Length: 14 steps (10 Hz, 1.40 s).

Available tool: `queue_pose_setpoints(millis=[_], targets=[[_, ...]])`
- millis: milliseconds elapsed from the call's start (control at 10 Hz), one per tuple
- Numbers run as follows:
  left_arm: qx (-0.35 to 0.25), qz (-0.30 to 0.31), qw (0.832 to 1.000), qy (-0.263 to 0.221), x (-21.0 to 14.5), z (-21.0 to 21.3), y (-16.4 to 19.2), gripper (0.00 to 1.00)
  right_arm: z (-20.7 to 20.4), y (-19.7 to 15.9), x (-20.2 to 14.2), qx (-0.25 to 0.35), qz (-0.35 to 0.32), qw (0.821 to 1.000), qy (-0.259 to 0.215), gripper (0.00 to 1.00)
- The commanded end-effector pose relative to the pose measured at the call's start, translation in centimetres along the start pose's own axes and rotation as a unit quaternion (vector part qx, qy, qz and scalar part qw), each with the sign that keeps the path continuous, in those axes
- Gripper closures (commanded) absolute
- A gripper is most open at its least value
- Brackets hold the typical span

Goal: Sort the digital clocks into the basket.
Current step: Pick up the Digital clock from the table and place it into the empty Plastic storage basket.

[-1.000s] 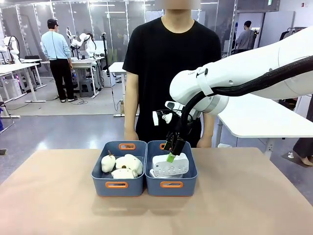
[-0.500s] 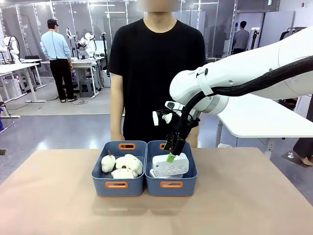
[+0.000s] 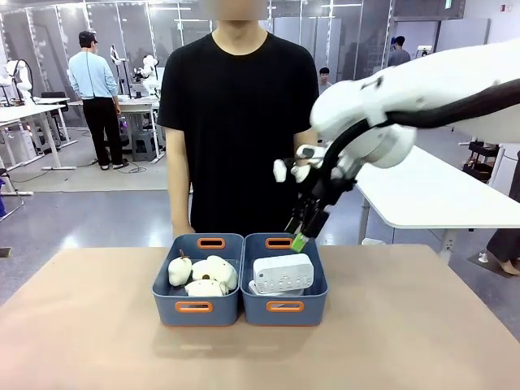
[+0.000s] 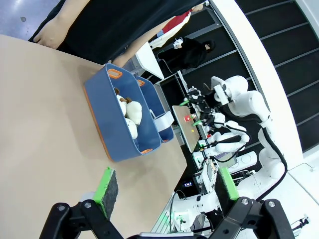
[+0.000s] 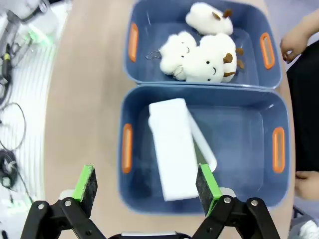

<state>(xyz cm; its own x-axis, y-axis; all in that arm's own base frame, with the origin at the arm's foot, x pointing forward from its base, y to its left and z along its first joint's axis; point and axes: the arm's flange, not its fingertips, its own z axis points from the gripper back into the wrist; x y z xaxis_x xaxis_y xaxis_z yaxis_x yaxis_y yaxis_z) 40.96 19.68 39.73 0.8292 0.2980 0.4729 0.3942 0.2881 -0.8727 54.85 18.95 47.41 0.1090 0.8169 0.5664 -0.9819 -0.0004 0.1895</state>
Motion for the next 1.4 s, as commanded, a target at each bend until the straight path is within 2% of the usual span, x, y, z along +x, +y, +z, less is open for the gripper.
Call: queue_pose_setpoints(millis=[0, 100, 200, 300, 400, 600, 800, 900, 1000, 1100, 1200, 1300], targets=[[0.005, -0.001, 1.000, 0.009, 0.3, 0.1, 0.0, 0.00, 2.2, 1.3, -6.8, 0.029, -0.110, 0.989, -0.091, 0.00], [0.005, -0.001, 1.000, 0.009, 0.3, 0.1, 0.0, 0.00, 3.7, 1.7, -11.5, 0.121, -0.166, 0.958, -0.200, 0.00], [0.005, -0.001, 1.000, 0.009, 0.3, 0.1, 0.0, 0.00, 3.9, 2.4, -15.3, 0.179, -0.200, 0.925, -0.269, 0.00], [0.005, -0.001, 1.000, 0.009, 0.3, 0.1, 0.0, 0.00, 3.8, 2.9, -19.4, 0.216, -0.254, 0.894, -0.300, 0.00], [0.005, -0.001, 1.000, 0.009, 0.3, 0.1, 0.0, 0.00, 3.9, 4.6, -23.9, 0.221, -0.318, 0.848, -0.363, 0.00], [0.005, -0.001, 1.000, 0.009, 0.3, 0.1, 0.0, 0.00, 5.6, 8.5, -31.8, 0.226, -0.403, 0.797, -0.389, 0.00], [0.005, -0.001, 1.000, 0.009, 0.3, 0.1, 0.0, 0.00, 7.4, 13.7, -37.0, 0.241, -0.466, 0.753, -0.398, 0.00], [0.005, -0.001, 1.000, 0.009, 0.3, 0.1, 0.0, 0.00, 8.1, 15.8, -38.4, 0.244, -0.493, 0.737, -0.393, 0.00], [0.005, -0.001, 1.000, 0.009, 0.3, 0.1, 0.0, 0.00, 8.7, 17.2, -38.9, 0.241, -0.497, 0.732, -0.399, 0.00], [0.005, -0.001, 1.000, 0.009, 0.3, 0.1, 0.0, 0.00, 9.0, 17.7, -39.0, 0.227, -0.504, 0.733, -0.396, 0.00], [0.005, -0.001, 1.000, 0.009, 0.3, 0.1, 0.0, 0.00, 9.0, 17.7, -38.6, 0.212, -0.498, 0.746, -0.389, 0.00], [0.005, -0.001, 1.000, 0.009, 0.3, 0.1, 0.0, 0.00, 8.7, 17.4, -40.8, 0.231, -0.493, 0.736, -0.403, 0.00]])
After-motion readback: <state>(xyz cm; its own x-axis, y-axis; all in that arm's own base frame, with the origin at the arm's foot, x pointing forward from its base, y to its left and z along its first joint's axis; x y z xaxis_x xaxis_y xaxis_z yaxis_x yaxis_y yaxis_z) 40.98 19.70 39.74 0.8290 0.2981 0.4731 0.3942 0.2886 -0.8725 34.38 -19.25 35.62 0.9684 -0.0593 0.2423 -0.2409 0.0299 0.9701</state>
